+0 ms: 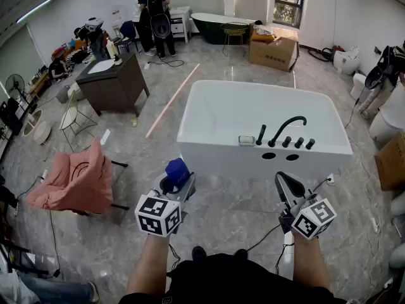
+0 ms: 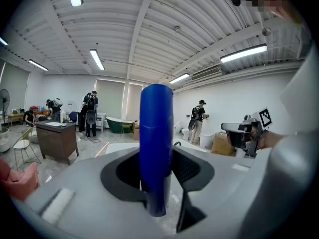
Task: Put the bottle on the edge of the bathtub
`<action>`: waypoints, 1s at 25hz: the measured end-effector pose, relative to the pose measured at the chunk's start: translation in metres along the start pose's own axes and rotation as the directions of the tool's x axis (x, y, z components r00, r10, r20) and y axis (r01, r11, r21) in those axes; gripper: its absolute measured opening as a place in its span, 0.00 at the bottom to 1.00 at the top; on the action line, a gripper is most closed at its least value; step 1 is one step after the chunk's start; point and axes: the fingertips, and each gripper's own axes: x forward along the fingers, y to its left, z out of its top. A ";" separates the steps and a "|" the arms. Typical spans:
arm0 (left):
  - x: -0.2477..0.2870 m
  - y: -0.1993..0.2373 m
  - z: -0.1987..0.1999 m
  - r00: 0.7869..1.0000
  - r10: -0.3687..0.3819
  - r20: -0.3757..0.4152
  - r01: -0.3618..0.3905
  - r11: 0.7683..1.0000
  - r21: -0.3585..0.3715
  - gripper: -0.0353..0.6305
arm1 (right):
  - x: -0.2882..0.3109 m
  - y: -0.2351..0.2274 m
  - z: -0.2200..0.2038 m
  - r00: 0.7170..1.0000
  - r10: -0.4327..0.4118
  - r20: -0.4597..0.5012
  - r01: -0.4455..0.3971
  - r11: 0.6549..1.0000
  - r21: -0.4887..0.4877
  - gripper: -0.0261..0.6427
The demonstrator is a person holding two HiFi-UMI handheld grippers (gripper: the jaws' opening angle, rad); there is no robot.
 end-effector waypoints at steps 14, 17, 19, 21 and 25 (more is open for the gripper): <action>0.008 -0.022 -0.010 0.999 0.035 -0.011 -0.035 0.999 -0.018 0.30 | -0.021 -0.014 -0.007 1.000 0.016 -0.012 -0.016 1.000 0.000 0.06; 0.013 -0.030 -0.013 0.999 0.051 -0.006 -0.051 0.998 -0.039 0.30 | -0.031 -0.023 -0.013 0.999 0.005 -0.039 -0.005 1.000 -0.015 0.06; 0.019 -0.039 -0.015 0.998 0.060 -0.005 -0.060 0.997 -0.048 0.30 | -0.040 -0.027 -0.020 0.996 -0.014 -0.087 0.006 0.996 -0.091 0.06; 0.024 -0.049 -0.015 0.997 0.074 -0.004 -0.074 0.996 -0.049 0.30 | -0.047 -0.027 -0.021 0.994 -0.005 -0.108 -0.010 0.991 -0.137 0.06; 0.028 -0.066 -0.017 0.993 0.117 -0.012 -0.117 0.993 -0.008 0.30 | -0.057 -0.027 -0.021 0.993 0.038 -0.107 -0.053 0.988 -0.148 0.06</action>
